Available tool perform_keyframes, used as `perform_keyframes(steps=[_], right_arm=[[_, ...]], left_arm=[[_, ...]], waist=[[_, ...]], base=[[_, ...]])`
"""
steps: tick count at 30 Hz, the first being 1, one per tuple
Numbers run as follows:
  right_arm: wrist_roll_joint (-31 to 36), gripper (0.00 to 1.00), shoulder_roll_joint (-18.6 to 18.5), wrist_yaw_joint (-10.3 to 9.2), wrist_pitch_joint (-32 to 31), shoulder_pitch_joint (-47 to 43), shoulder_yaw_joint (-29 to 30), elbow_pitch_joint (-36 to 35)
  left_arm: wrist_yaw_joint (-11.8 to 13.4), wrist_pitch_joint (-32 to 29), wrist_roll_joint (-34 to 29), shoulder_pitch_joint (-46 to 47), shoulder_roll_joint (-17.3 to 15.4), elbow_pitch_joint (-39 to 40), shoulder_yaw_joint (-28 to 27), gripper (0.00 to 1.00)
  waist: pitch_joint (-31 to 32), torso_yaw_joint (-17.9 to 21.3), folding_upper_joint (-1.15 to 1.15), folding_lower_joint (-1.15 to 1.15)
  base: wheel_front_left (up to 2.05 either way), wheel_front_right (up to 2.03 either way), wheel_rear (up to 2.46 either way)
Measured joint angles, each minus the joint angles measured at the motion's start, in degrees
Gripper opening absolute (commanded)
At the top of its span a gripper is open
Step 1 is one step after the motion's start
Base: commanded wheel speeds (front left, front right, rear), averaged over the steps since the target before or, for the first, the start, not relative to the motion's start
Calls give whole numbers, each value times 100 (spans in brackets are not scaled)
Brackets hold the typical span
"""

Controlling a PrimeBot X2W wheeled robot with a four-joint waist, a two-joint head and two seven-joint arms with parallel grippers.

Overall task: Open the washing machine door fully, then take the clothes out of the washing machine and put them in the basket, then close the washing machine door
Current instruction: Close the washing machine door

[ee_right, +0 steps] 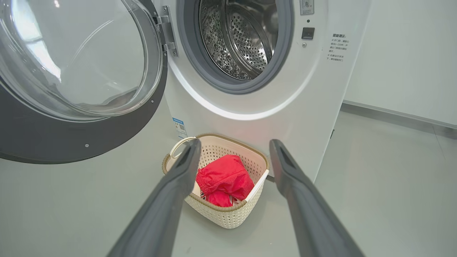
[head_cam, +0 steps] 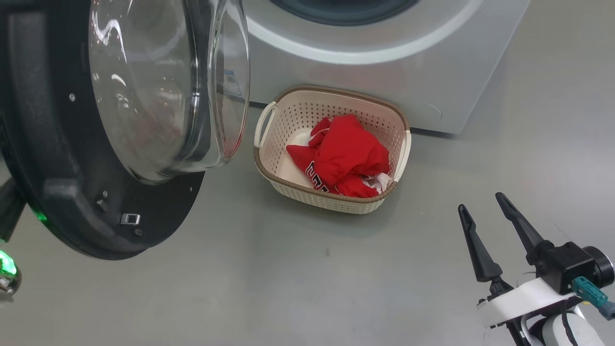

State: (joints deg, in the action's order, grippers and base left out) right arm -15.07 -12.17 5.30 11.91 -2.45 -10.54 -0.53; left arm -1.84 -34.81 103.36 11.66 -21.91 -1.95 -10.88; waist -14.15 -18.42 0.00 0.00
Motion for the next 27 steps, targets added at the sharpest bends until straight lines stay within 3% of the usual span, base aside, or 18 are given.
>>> perform_keyframes(steps=[13,27], right_arm=[[0,100,164,-42,51,80,-119,101],[-5,100,315,-48,102,161,-164,169]], left_arm=[[-148,-18,-1,-380,320,337,155,0],[-148,96,-1,-447,609,636,345,0]], waist=[[246,581,0,0],[294,1249,0,0]], base=[[0,0,0],[0,0,0]])
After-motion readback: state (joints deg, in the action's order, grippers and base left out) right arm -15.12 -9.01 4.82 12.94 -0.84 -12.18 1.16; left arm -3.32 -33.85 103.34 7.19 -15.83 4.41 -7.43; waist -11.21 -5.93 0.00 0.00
